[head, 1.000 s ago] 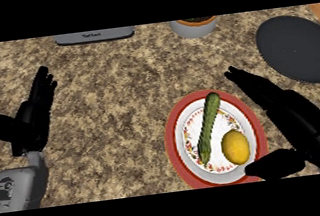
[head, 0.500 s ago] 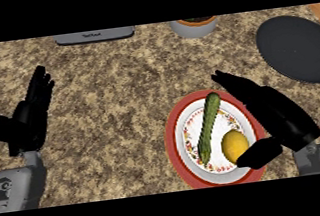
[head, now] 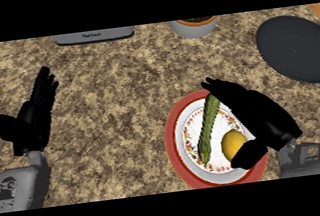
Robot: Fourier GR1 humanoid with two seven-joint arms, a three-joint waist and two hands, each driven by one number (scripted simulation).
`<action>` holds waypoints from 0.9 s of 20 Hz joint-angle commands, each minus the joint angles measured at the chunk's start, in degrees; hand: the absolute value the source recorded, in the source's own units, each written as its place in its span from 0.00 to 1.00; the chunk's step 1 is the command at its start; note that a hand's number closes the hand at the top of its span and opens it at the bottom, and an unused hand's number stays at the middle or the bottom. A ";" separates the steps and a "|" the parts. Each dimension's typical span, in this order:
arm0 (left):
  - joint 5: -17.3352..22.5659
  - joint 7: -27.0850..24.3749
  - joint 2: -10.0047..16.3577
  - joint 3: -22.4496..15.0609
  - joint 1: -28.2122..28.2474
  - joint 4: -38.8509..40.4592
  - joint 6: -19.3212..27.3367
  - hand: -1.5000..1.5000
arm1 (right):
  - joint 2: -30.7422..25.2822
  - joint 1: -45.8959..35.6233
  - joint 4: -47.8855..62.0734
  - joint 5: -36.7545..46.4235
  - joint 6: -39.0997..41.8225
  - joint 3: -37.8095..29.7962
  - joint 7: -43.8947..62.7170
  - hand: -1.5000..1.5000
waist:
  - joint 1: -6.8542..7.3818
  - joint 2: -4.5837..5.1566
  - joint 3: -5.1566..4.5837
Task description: Pick the squash from the plate and place it in the pan
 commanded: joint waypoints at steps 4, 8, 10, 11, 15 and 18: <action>-0.83 4.56 -0.99 -0.34 -0.48 -3.76 1.63 0.50 | 1.87 -2.18 5.25 8.98 1.05 4.00 3.51 0.00 | 0.22 -0.04 0.02; -0.10 -2.53 -0.89 1.47 1.87 0.97 -1.06 0.50 | 2.81 -3.35 5.33 9.22 5.68 2.27 4.91 0.00 | 0.07 0.01 -0.01; -0.81 0.51 0.35 1.68 -1.85 0.61 -1.32 0.50 | 4.60 -3.90 9.71 11.19 4.08 2.54 2.95 0.00 | 0.04 0.03 0.01; 0.80 2.09 0.68 1.48 4.63 -6.36 -3.05 0.50 | 3.07 0.04 3.06 10.35 6.88 2.93 4.36 0.00 | 0.10 -0.08 0.01; -1.11 2.43 -1.58 0.35 4.48 -7.06 -0.72 0.50 | 2.68 -2.54 13.95 11.98 2.30 -0.23 -4.60 0.00 | 0.26 -0.01 0.02; 0.56 3.94 1.41 3.68 -2.05 -1.98 -3.06 0.50 | 5.25 -6.20 18.57 14.06 1.78 -1.16 -4.24 0.00 | 0.14 0.07 0.02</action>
